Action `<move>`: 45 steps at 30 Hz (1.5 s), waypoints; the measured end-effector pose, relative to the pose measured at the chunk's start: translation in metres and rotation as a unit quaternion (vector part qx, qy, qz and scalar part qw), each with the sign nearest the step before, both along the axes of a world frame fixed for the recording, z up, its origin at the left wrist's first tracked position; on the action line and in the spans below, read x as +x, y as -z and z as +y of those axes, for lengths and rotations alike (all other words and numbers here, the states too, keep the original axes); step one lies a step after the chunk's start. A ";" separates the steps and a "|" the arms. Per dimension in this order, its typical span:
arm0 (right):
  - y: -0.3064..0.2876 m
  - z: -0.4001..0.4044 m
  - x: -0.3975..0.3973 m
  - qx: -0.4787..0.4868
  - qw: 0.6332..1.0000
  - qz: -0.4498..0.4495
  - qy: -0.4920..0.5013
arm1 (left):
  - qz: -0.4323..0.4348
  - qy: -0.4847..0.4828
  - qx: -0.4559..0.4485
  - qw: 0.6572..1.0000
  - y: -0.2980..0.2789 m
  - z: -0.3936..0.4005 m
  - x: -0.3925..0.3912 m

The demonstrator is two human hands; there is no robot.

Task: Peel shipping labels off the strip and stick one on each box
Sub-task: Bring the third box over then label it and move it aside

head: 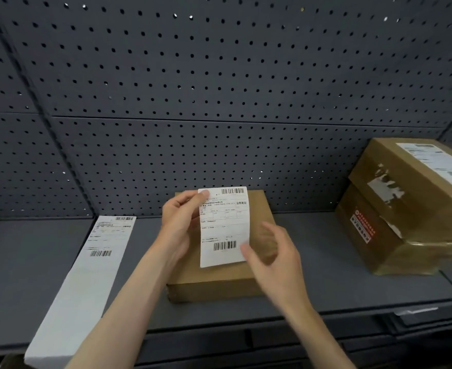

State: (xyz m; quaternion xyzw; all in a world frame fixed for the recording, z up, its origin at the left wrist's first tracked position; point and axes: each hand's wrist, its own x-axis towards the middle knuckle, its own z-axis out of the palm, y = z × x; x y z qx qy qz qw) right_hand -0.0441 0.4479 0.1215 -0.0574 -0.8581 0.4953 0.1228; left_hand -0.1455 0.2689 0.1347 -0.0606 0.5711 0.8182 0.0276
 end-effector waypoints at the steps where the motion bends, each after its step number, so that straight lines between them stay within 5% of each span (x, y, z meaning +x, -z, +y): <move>1: -0.004 0.005 -0.008 -0.057 0.995 -0.085 -0.006 | 0.000 0.010 0.003 1.000 0.000 0.000 -0.003; 3: -0.010 0.012 -0.022 -0.129 0.975 -0.175 -0.045 | -0.006 0.022 0.003 1.000 0.000 0.000 -0.010; 6: -0.011 0.015 -0.029 -0.142 0.971 -0.184 -0.047 | -0.007 0.027 -0.016 0.999 0.003 -0.002 -0.020; 22: -0.005 0.015 -0.059 -0.016 0.976 -0.215 0.000 | 0.100 0.004 -0.348 0.932 0.032 -0.021 -0.064; 39: 0.003 0.007 -0.065 0.075 0.974 -0.214 -0.007 | 0.112 0.017 -0.426 0.898 0.043 -0.016 -0.070; 45: -0.008 0.000 -0.058 0.206 0.959 -0.196 0.006 | 0.126 0.010 -0.459 0.879 0.046 -0.013 -0.069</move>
